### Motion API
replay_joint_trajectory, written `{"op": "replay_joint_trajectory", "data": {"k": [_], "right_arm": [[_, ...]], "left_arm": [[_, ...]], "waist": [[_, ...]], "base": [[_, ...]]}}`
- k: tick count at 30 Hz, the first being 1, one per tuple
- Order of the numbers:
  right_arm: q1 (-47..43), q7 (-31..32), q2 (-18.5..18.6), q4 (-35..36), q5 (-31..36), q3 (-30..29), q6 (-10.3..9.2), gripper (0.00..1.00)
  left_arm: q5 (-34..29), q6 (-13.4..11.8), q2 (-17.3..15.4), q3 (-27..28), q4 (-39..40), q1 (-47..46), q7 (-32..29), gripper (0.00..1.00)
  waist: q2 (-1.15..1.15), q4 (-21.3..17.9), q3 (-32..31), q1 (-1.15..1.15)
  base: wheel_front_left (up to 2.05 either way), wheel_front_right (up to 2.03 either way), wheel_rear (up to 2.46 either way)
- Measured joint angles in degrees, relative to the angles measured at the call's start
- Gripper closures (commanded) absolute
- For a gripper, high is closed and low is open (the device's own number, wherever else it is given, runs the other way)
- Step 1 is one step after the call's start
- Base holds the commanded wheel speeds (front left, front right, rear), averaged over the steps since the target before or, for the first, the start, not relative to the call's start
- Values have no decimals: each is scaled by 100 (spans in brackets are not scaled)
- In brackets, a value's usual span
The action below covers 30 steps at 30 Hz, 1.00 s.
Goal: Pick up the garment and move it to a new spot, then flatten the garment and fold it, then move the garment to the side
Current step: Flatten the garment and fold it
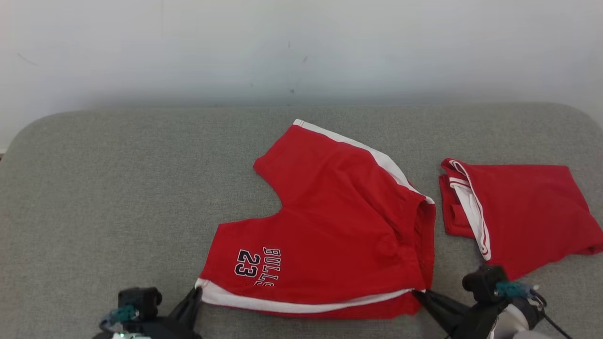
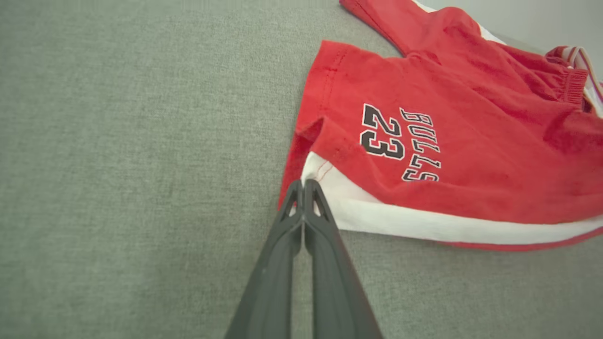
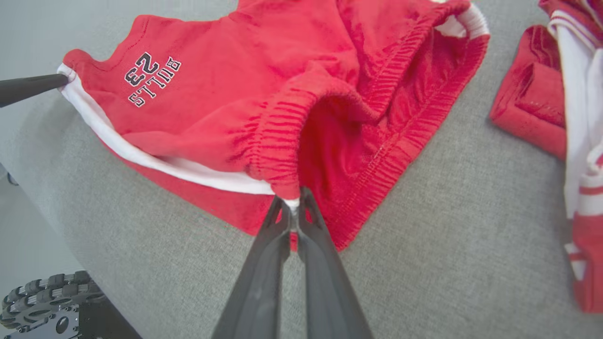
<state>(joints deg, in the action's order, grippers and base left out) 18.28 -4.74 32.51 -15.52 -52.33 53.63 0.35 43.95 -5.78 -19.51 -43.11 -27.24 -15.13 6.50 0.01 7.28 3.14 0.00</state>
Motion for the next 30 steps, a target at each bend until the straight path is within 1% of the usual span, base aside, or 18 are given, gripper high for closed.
{"op": "replay_joint_trajectory", "data": {"k": [1, 2, 6, 9, 11, 12, 14, 16, 18, 20, 22, 24, 27, 29, 30], "right_arm": [[0, 0, 0, 0, 0, 0, 0, 100], [95, 43, 7, 10, -5, -31, 21, 100], [644, 288, -10, -24, -289, -275, 199, 100], [1502, 636, -167, -298, -520, -546, 328, 100], [2280, 970, -341, -616, -645, -716, 371, 100], [2742, 1137, -420, -808, -658, -789, 370, 100], [3725, 1359, -604, -1214, -639, -1000, 356, 100], [4724, 1370, -820, -1526, -472, -1424, 248, 100], [5564, 1155, -1040, -1692, -336, -1822, 113, 100], [6194, 881, -1191, -1699, -382, -1937, 113, 100], [6391, 712, -1196, -1536, -304, -1863, 215, 100], [6235, 669, -1148, -1427, -225, -1657, 353, 100], [5636, 553, -1025, -1635, -109, -1432, 505, 100], [5114, 425, -896, -1786, -113, -1347, 573, 100], [4855, 339, -856, -1819, -153, -1347, 572, 100]], "left_arm": [[0, 0, 0, 0, 0, 0, 0, 100], [31, 69, -20, 43, 44, -101, -35, 100], [107, 313, -108, 156, 116, -828, -339, 100], [401, 624, -143, 372, 57, -1637, -736, 100], [392, 773, -231, 394, -132, -2395, -1107, 100], [410, 834, -259, 503, -248, -2823, -1249, 100], [387, 840, -333, 649, -478, -3731, -1508, 100], [248, 814, -363, 822, -589, -4673, -1611, 100], [138, 776, -342, 1034, -619, -5510, -1546, 100], [111, 673, -299, 1325, -450, -5996, -1318, 100], [55, 646, -298, 1366, -313, -6092, -1166, 100], [-4, 630, -318, 1317, -250, -5923, -1082, 100], [2, 653, -240, 1218, -393, -5403, -893, 100], [55, 688, -141, 1136, -569, -4892, -757, 100], [75, 701, -76, 1074, -604, -4626, -690, 100]], "waist": [[0, 0, 0, 0], [0, -9, 38, 0], [0, -43, 243, 0], [0, -73, 443, 1], [1, -95, 586, 1], [1, -107, 662, 2], [1, -133, 814, 2], [1, -161, 973, 3], [1, -185, 1134, 2], [0, -202, 1299, 2], [-1, -211, 1463, 0], [0, -210, 1634, 1], [1, -196, 1882, 3], [1, -179, 2015, 3], [1, -167, 2067, 3]], "base": [[0, 0, 0], [0, 0, 0], [0, 0, 0], [0, 0, 0], [0, 0, 0], [0, 0, 0], [0, 0, 0], [0, 0, 0], [0, 0, 0], [0, 0, 0], [0, 0, 0], [0, 0, 0], [0, 0, 0], [0, 0, 0], [0, 0, 0]]}}
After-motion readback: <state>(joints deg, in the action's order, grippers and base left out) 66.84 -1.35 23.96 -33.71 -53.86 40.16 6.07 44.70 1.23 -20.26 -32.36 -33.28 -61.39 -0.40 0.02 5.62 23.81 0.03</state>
